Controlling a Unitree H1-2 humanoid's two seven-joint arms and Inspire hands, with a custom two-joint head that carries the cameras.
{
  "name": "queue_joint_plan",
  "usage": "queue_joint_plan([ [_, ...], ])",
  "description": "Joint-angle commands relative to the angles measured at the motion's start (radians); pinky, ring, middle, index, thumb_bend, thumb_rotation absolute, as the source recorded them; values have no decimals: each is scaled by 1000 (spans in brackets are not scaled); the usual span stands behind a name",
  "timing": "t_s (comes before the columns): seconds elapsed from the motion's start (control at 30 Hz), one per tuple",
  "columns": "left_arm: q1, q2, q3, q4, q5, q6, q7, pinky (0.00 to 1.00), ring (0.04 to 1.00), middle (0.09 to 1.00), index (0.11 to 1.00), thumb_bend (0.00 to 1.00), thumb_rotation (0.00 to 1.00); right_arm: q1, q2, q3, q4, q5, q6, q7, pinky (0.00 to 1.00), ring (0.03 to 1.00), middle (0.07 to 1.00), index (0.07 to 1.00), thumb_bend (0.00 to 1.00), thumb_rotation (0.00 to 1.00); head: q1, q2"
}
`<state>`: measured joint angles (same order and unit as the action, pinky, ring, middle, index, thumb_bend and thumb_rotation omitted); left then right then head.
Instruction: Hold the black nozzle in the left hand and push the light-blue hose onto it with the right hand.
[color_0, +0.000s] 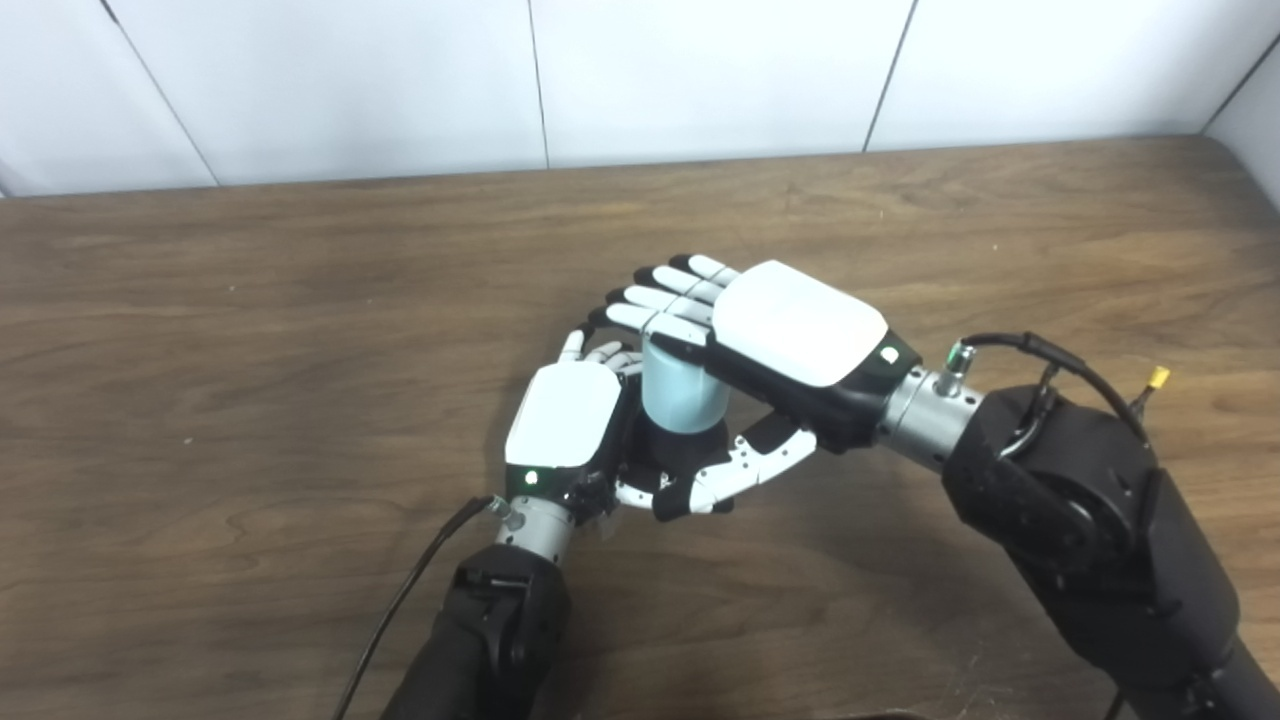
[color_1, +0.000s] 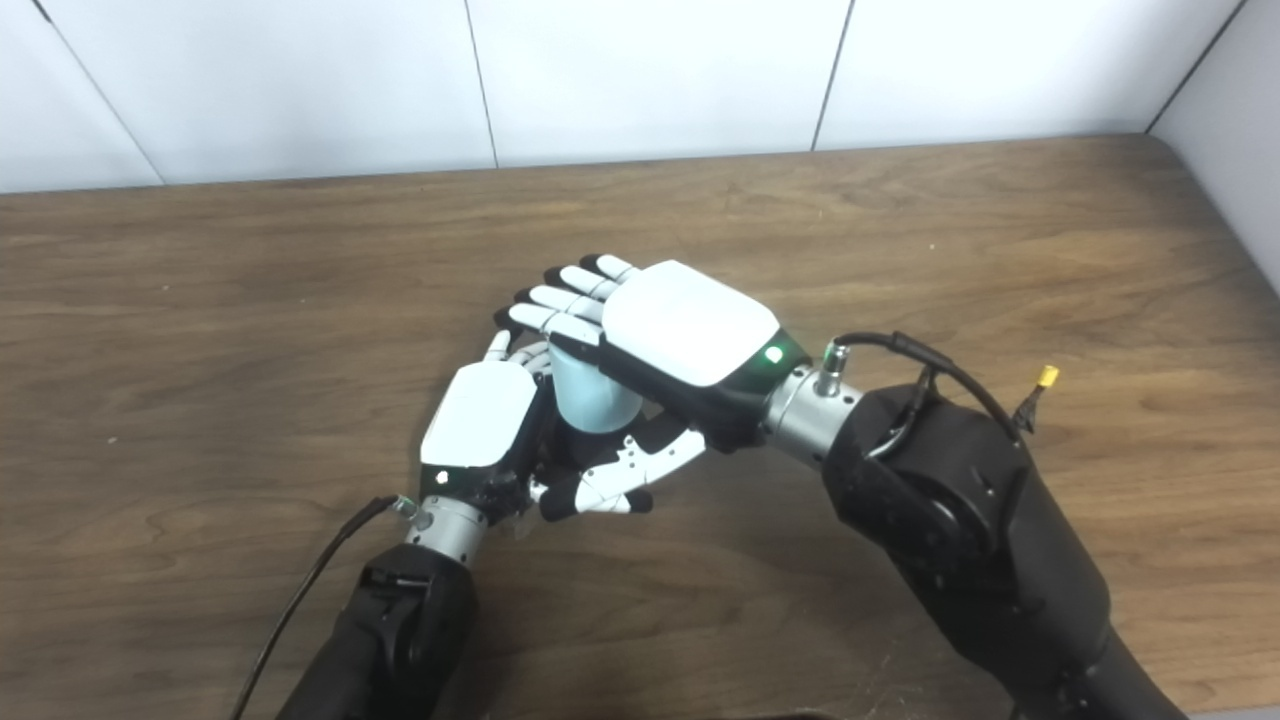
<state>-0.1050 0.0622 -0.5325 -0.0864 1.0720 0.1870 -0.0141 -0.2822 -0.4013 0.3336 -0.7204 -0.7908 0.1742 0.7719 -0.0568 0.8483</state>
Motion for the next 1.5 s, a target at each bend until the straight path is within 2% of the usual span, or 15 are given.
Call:
queue_joint_plan([
  [0.0, -1, -13, 0, -20, -12, 3, -19, 1000, 865, 755, 484, 522, 48, -24, -10, -20, -20, 42, 32, 50, 973, 958, 944, 952, 693, 950, -1, 1],
  [0.2, -4, -13, -7, -5, 1, -3, 1, 1000, 862, 746, 484, 521, 48, -93, -6, -92, -62, 80, 77, 54, 986, 977, 970, 982, 693, 998, 5, -3],
  [0.4, -5, -19, -6, 0, 1, 3, 3, 1000, 869, 756, 484, 520, 50, -101, 17, -179, -65, 147, 130, 15, 947, 964, 967, 978, 687, 1000, 11, -4],
  [0.53, -8, -20, -4, -2, 5, 11, -4, 1000, 869, 752, 484, 520, 50, -77, 24, -210, -50, 187, 165, -2, 905, 952, 958, 955, 640, 966, 14, -6],
  [0.67, -10, -19, -3, -5, 8, 16, -13, 1000, 865, 750, 485, 520, 51, -34, 34, -232, -33, 207, 196, -36, 815, 929, 960, 955, 639, 980, 14, -9],
  [0.77, -10, -17, -2, -5, 8, 14, -12, 1000, 862, 749, 485, 520, 51, -2, 37, -244, -23, 217, 202, -67, 801, 925, 959, 958, 630, 996, 13, -10],
  [0.97, -15, -8, -3, -10, 23, 19, -23, 1000, 849, 763, 494, 520, 61, 59, 44, -259, -16, 226, 224, -123, 778, 902, 940, 946, 688, 1000, 15, -10],
  [1.0, -16, -6, -3, -14, 26, 23, -32, 1000, 851, 784, 599, 666, 101, 68, 42, -259, -17, 229, 226, -128, 794, 908, 943, 948, 687, 1000, 15, -10],
  [1.03, -17, -3, -4, -18, 34, 29, -43, 1000, 851, 784, 599, 666, 101, 76, 43, -260, -18, 233, 228, -134, 794, 908, 943, 948, 687, 1000, 14, -10],
  [1.07, -19, -1, -5, -21, 43, 36, -53, 1000, 854, 804, 689, 770, 149, 81, 43, -260, -19, 236, 230, -138, 799, 912, 944, 947, 678, 1000, 12, -10],
  [1.13, -21, 3, -6, -26, 61, 47, -73, 1000, 859, 824, 757, 838, 194, 90, 44, -259, -19, 242, 230, -149, 806, 915, 945, 946, 667, 1000, 11, -10],
  [1.2, -25, 7, -6, -28, 75, 53, -86, 1000, 881, 869, 863, 925, 263, 98, 43, -257, -17, 243, 224, -159, 802, 911, 942, 944, 645, 1000, 11, -11],
  [1.3, -29, 9, -2, -29, 82, 54, -92, 1000, 897, 899, 927, 989, 300, 104, 46, -252, -14, 241, 226, -171, 794, 907, 940, 941, 645, 996, 9, -10],
  [1.47, -38, 4, 17, -40, 72, 63, -116, 1000, 924, 934, 980, 1000, 286, 105, 39, -232, -8, 222, 213, -184, 789, 900, 936, 943, 679, 1000, 6, -11],
])
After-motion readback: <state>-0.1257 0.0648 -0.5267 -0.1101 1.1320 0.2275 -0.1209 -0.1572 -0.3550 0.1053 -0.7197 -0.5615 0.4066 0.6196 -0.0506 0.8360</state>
